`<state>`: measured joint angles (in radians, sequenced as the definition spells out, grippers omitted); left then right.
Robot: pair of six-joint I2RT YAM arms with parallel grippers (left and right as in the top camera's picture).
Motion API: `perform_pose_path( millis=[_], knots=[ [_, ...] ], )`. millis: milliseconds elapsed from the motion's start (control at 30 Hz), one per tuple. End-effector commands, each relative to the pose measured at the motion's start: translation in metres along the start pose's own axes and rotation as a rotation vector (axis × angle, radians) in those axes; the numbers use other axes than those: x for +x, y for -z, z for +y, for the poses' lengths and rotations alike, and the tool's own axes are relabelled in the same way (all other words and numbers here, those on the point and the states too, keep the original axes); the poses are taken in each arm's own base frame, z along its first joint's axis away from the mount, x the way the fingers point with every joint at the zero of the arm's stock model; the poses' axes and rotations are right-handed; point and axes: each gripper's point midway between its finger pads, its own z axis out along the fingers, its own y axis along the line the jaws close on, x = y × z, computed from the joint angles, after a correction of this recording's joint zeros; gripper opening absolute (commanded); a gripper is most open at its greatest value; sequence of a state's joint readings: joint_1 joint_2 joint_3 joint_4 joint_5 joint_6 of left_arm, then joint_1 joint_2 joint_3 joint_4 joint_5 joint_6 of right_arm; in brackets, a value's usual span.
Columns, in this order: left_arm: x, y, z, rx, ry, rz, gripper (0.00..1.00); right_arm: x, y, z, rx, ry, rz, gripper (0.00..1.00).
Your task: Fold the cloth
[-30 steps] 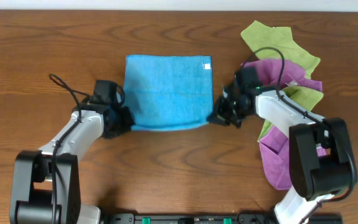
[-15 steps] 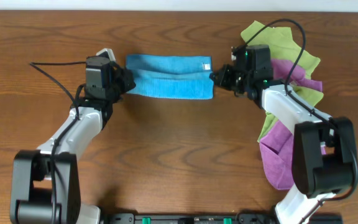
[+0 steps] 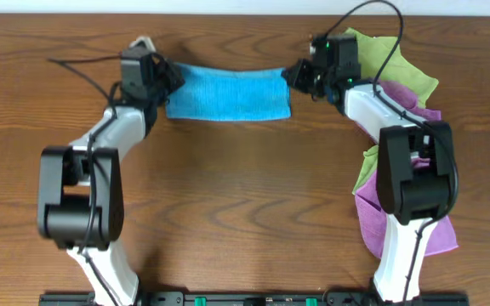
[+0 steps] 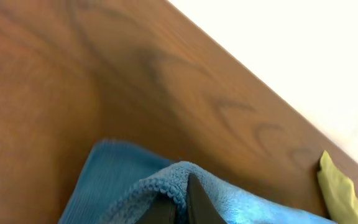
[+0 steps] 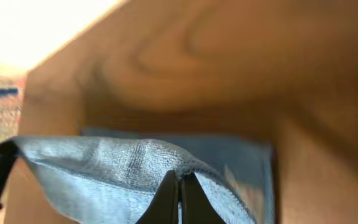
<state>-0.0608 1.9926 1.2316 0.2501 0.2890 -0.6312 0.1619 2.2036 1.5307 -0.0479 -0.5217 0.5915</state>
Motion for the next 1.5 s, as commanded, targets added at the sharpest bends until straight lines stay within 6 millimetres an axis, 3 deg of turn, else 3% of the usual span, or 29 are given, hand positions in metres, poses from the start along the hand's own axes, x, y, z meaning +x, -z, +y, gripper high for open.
perform_pose_path(
  millis=[0, 100, 400, 600, 833, 867, 933, 967, 1033, 1067, 1133, 1167, 1233, 1367, 1467],
  knots=[
    [-0.017, -0.015, 0.000, 0.000, 0.013, 0.015, 0.06, -0.029, 0.001, -0.001, -0.003, 0.013, -0.052, 0.02],
    [-0.007, -0.015, 0.004, -0.021, -0.003, 0.106, 0.06, -0.021, 0.003, -0.002, 0.003, -0.012, -0.008, 0.02],
    [0.047, 0.002, 0.037, -0.152, -0.028, 0.344, 0.06, 0.033, 0.008, -0.017, 0.056, -0.118, 0.211, 0.02],
    [0.060, 0.008, 0.046, -0.189, -0.033, 0.398, 0.05, 0.053, 0.013, -0.025, 0.097, -0.155, 0.286, 0.02],
    [0.059, 0.009, 0.052, -0.219, -0.035, 0.393, 0.06, 0.067, 0.014, -0.025, 0.109, -0.127, 0.332, 0.02],
    [0.059, 0.009, 0.052, -0.217, -0.035, 0.392, 0.11, 0.067, 0.014, -0.024, 0.109, -0.127, 0.333, 0.13],
    [0.058, 0.009, 0.053, -0.217, -0.038, 0.391, 0.69, 0.068, 0.014, -0.023, 0.106, -0.128, 0.337, 0.47],
    [0.057, 0.010, 0.054, -0.219, -0.037, 0.391, 0.75, 0.068, 0.014, -0.023, 0.106, -0.128, 0.338, 0.50],
    [0.053, 0.013, 0.056, -0.221, -0.029, 0.389, 0.77, 0.065, 0.015, -0.024, 0.104, -0.126, 0.329, 0.50],
    [0.050, 0.015, 0.056, -0.222, -0.028, 0.385, 0.75, 0.061, 0.016, -0.024, 0.100, -0.121, 0.317, 0.50],
    [0.042, 0.020, 0.053, -0.206, -0.024, 0.370, 0.61, 0.047, 0.020, -0.022, 0.073, -0.108, 0.279, 0.30],
    [0.036, 0.023, 0.047, -0.187, -0.033, 0.359, 0.45, 0.038, 0.023, -0.017, 0.042, -0.097, 0.256, 0.02],
    [0.024, 0.030, 0.037, -0.164, -0.051, 0.329, 0.09, 0.019, 0.029, -0.002, -0.033, -0.061, 0.206, 0.01],
    [-0.003, 0.046, 0.007, -0.120, -0.187, 0.235, 0.06, -0.016, 0.043, 0.030, -0.099, 0.104, 0.081, 0.02],
    [-0.009, 0.047, 0.005, -0.195, -0.271, 0.175, 0.06, -0.019, 0.038, 0.028, 0.016, 0.207, 0.026, 0.01]
  ],
)
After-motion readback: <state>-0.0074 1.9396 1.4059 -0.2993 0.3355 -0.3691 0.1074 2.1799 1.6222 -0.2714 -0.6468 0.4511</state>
